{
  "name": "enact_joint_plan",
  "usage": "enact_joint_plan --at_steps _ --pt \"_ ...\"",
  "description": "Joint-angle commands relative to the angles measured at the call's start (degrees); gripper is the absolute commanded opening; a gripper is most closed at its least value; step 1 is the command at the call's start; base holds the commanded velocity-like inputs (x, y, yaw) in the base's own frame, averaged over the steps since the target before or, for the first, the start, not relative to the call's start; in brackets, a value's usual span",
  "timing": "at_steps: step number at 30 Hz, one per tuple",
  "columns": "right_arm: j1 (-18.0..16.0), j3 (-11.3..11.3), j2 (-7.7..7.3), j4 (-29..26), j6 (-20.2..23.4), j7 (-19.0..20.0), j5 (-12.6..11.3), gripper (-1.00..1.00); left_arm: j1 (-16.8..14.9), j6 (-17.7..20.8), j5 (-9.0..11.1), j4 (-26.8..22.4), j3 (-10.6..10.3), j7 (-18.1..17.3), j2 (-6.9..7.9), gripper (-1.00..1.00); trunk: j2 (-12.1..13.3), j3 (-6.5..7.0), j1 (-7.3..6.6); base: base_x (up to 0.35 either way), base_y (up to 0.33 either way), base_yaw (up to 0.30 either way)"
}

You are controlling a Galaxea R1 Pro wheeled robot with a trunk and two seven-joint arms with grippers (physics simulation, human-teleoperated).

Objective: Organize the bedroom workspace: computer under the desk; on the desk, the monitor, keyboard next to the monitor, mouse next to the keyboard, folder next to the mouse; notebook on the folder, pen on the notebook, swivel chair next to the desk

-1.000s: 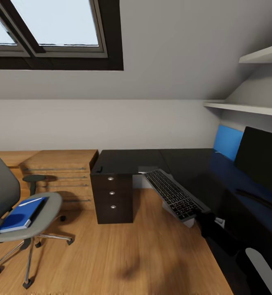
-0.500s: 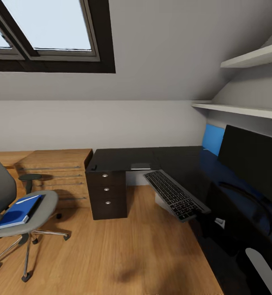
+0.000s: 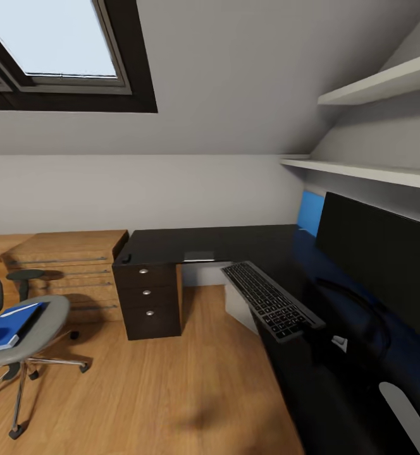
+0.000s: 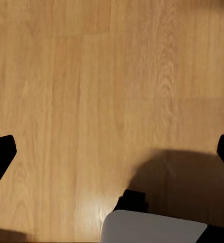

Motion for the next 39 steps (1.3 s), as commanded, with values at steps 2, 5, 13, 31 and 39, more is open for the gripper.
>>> enact_joint_plan --at_steps 2,5,13,31,39 --pt "0.0 0.0 0.0 0.1 0.2 0.0 -0.8 -1.0 -0.1 -0.2 0.6 0.1 -0.5 0.4 -0.03 1.0 0.0 -0.06 0.0 -0.131 -0.237 0.0" --pt "0.0 0.0 0.04 0.3 0.2 0.0 -0.9 -1.0 0.0 -0.2 0.6 0.0 -0.5 0.4 -0.05 1.0 0.0 -0.06 0.0 -0.292 -0.13 0.0" --pt "0.0 0.0 0.05 0.5 0.2 0.2 -0.9 -1.0 -0.1 -0.3 0.6 0.0 -0.5 0.4 -0.02 1.0 0.0 -0.06 0.0 -0.265 -0.036 0.0" --pt "0.0 0.4 0.66 3.1 -5.2 0.0 -0.7 -1.0 -0.1 -0.3 0.6 0.1 -0.6 0.4 0.03 1.0 0.0 -0.06 0.0 -0.013 0.0 0.0" --pt "0.0 0.7 0.66 4.9 -11.0 -0.1 1.7 -1.0 -0.1 -0.3 0.6 0.1 -0.6 0.4 -0.02 1.0 0.0 -0.06 0.0 0.0 -0.003 0.0"
